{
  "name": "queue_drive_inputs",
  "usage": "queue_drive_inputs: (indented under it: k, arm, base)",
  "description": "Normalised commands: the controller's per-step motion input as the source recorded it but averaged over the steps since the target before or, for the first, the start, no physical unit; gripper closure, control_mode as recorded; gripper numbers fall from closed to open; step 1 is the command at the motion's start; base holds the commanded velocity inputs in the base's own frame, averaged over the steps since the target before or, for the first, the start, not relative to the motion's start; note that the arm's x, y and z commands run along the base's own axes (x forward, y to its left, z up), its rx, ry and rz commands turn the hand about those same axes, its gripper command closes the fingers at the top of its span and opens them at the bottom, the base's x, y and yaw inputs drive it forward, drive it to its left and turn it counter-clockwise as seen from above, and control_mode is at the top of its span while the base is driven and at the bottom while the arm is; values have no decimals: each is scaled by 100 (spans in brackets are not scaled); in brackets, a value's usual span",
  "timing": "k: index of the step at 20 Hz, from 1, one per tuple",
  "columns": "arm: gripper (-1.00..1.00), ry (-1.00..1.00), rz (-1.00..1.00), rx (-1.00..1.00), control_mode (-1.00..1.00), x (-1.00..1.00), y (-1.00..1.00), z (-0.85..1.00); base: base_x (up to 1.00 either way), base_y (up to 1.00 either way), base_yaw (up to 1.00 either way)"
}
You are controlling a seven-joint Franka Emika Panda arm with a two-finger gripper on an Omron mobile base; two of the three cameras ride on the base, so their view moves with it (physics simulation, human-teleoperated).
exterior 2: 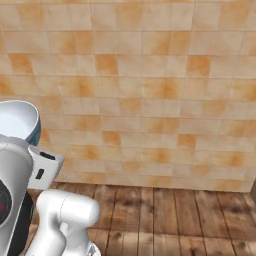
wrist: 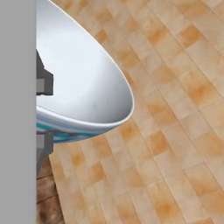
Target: Move the bowls from the cabinet to the plates on the dining table.
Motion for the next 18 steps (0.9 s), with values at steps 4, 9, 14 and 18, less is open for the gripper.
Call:
queue_drive_inputs:
  k: [4,9,14,18]
  arm:
    - [100,0,0,0,100,0,0,0]
    - [100,0,0,0,100,0,0,0]
    - [100,0,0,0,100,0,0,0]
    - [100,0,0,0,100,0,0,0]
  base:
    - [6,-2,39]
    - [10,-3,41]
    - [12,-6,39]
    - [26,0,30]
